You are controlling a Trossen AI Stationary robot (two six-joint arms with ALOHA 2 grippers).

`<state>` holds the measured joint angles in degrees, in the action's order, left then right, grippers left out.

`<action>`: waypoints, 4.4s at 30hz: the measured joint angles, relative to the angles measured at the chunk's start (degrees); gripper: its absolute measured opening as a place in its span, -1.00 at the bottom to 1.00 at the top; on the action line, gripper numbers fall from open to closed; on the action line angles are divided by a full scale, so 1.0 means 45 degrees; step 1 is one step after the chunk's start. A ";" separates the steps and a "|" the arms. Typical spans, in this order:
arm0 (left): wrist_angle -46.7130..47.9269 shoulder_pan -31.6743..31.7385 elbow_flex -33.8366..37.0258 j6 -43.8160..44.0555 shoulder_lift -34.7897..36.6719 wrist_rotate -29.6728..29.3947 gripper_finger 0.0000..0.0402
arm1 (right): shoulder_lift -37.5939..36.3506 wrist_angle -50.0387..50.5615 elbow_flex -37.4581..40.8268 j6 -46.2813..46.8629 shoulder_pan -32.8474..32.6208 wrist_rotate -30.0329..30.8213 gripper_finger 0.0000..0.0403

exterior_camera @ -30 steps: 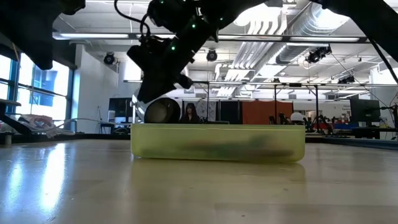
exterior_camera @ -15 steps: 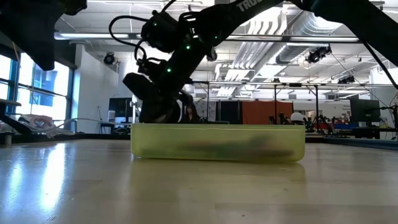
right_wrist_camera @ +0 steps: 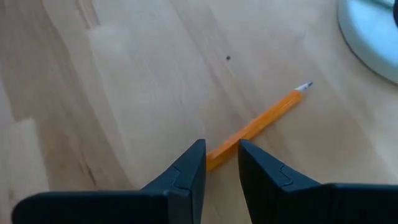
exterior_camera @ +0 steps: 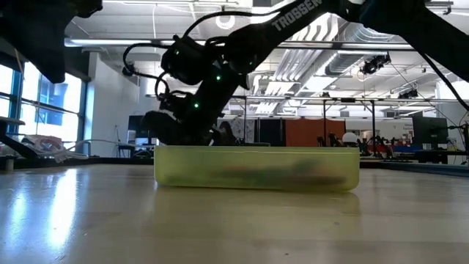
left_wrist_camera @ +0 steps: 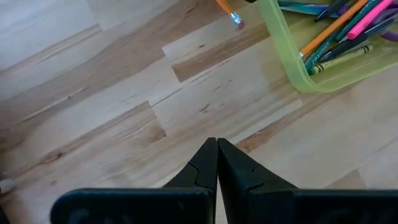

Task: Pick & place school supplies into a supply box
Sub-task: Put the orange pencil into the supply box, then close the supply box

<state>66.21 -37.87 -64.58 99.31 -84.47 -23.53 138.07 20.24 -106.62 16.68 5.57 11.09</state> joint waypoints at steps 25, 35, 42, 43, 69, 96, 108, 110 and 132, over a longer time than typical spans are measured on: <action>-0.0048 -0.0005 0.0000 -0.0019 -0.0005 0.0015 -0.77 | -0.0008 0.0272 -0.0030 -0.3423 -0.1496 -0.2593 -0.92; -0.0065 -0.0005 0.0000 -0.0052 -0.0003 0.0047 -0.77 | -0.0008 0.0865 -0.0016 -0.4835 -0.2803 -0.1550 -0.64; -0.0069 -0.0001 0.0000 -0.0044 -0.0005 0.0039 -0.77 | -0.0008 0.0942 -0.0016 -0.4654 -0.2707 -0.2014 -0.64; -0.0067 0.0000 0.0000 -0.0040 -0.0005 0.0031 -0.77 | -0.0008 0.0985 -0.0016 -0.4434 -0.2626 -0.2212 -0.67; -0.0132 -0.0005 0.0000 -0.0573 0.0000 -0.0126 -0.77 | -0.3160 0.3869 -0.0001 -0.5436 -0.3403 -0.0681 -0.98; -0.0269 0.0000 0.0005 -0.0573 -0.0005 -0.0155 -0.77 | -0.4822 0.8068 0.5767 0.0001 -0.4468 0.2302 -0.94; -0.0238 0.0010 0.0005 -0.0704 -0.0005 -0.2357 -0.77 | -0.5722 0.9076 0.5725 -0.0663 -0.4505 0.3755 -0.75; -0.0469 0.0010 0.0005 -0.0714 -0.0005 -0.2652 -0.77 | -0.6046 0.9072 0.5725 -0.1025 -0.4505 0.3690 -0.73; -0.8971 0.1296 0.0063 -1.0353 -0.1538 -0.3900 -0.91 | -1.2206 0.5603 0.9009 -0.4789 -0.0864 0.0305 -0.99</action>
<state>25.85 -32.03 -64.29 52.72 -91.39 -41.08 83.15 45.46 -66.08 -4.87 1.69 12.46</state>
